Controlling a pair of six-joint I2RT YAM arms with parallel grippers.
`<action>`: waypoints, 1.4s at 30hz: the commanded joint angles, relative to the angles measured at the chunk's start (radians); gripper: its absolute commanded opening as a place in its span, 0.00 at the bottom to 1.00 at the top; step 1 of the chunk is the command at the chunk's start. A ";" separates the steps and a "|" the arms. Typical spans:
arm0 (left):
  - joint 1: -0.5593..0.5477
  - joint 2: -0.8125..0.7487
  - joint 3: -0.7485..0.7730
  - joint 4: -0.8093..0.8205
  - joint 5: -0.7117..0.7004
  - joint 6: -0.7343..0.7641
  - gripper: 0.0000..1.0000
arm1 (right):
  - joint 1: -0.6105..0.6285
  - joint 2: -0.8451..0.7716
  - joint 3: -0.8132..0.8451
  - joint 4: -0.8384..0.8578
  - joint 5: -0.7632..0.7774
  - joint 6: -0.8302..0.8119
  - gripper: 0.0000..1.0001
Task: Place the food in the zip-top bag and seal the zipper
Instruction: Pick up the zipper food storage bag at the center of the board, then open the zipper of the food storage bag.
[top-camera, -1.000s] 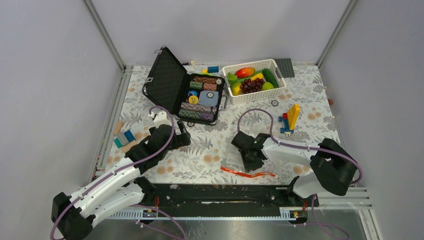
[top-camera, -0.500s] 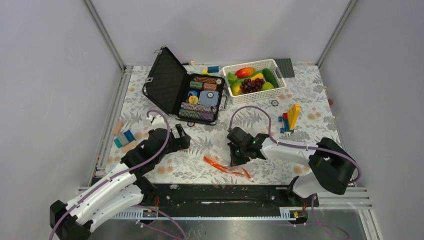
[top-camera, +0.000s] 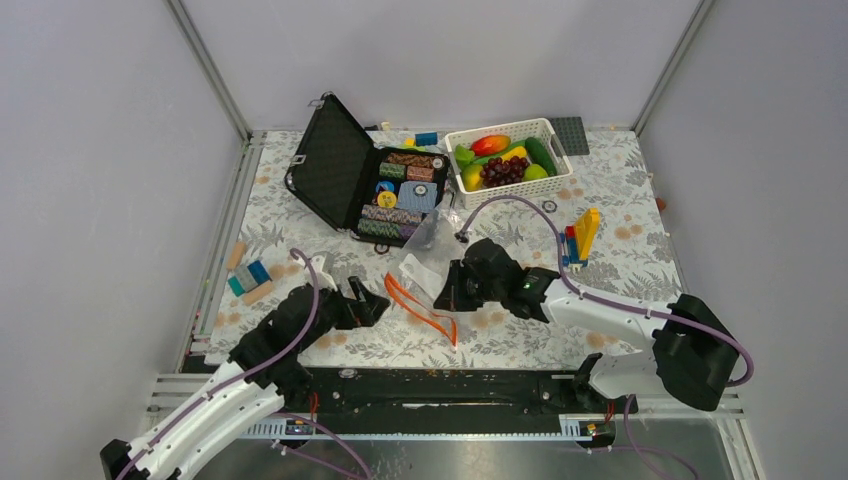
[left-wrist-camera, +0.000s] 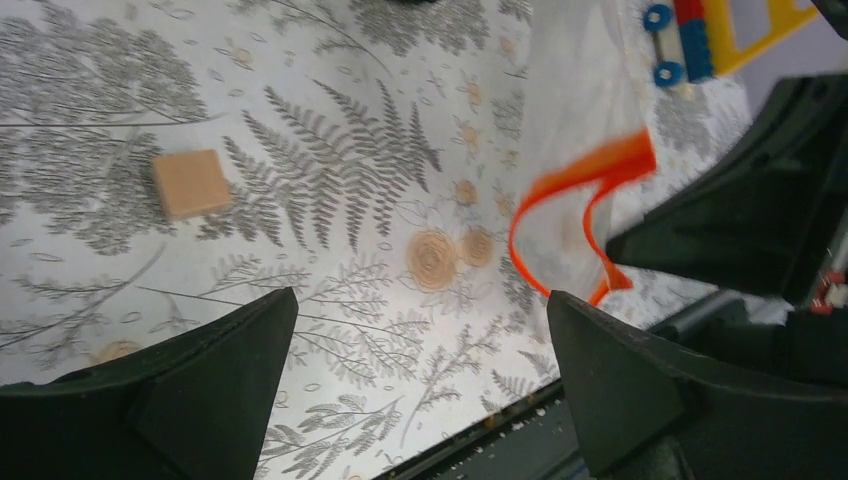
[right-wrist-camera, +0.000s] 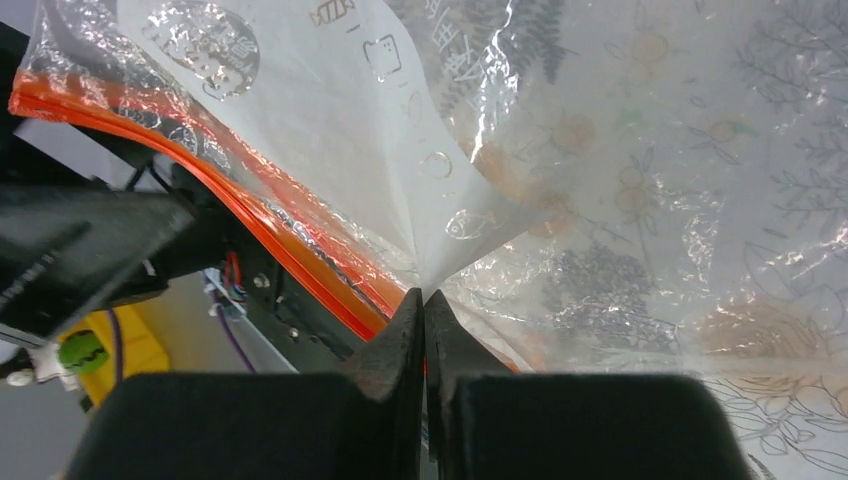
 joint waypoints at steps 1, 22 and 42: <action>-0.001 -0.087 -0.070 0.137 0.147 -0.035 0.99 | -0.039 -0.032 -0.005 0.102 -0.087 0.084 0.00; -0.003 0.245 -0.146 0.693 0.143 -0.069 0.84 | -0.082 -0.012 0.018 0.223 -0.226 0.209 0.00; -0.010 0.249 0.014 0.494 0.174 -0.108 0.00 | -0.035 -0.177 0.108 -0.035 -0.044 -0.174 0.73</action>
